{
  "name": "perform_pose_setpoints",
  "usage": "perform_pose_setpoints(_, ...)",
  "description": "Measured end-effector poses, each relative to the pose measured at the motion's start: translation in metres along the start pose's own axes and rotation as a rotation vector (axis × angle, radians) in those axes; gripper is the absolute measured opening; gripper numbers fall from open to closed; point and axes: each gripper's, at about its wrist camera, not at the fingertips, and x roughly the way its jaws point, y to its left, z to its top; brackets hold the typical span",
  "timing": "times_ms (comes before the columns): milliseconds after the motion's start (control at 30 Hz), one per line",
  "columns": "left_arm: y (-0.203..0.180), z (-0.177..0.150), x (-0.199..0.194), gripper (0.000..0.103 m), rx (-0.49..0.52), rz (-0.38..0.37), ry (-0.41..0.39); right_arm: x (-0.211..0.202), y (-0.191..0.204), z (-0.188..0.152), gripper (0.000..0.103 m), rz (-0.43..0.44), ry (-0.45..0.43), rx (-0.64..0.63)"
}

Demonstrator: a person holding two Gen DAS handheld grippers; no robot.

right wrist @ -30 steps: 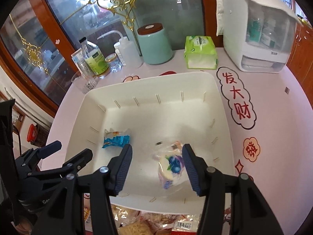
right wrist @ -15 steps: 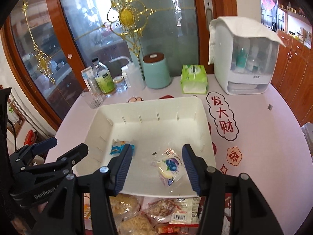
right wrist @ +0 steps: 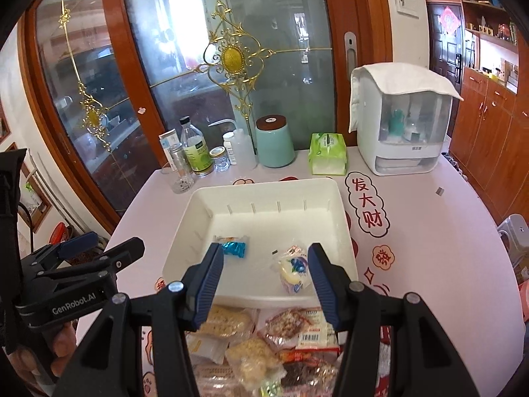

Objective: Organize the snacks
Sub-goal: 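Withdraw both tools from the tray back toward the snack pile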

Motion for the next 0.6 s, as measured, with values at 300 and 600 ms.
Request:
perform_pose_setpoints(300,0.011,-0.039,-0.039,0.088,0.021,-0.021,-0.020,-0.042,0.011,-0.031,0.068,0.041,-0.028,0.020)
perform_pose_setpoints(600,0.028,-0.087,-0.056,0.088,0.019,-0.023,-0.022,-0.067,0.030,-0.068,0.068,0.047,-0.057,-0.016)
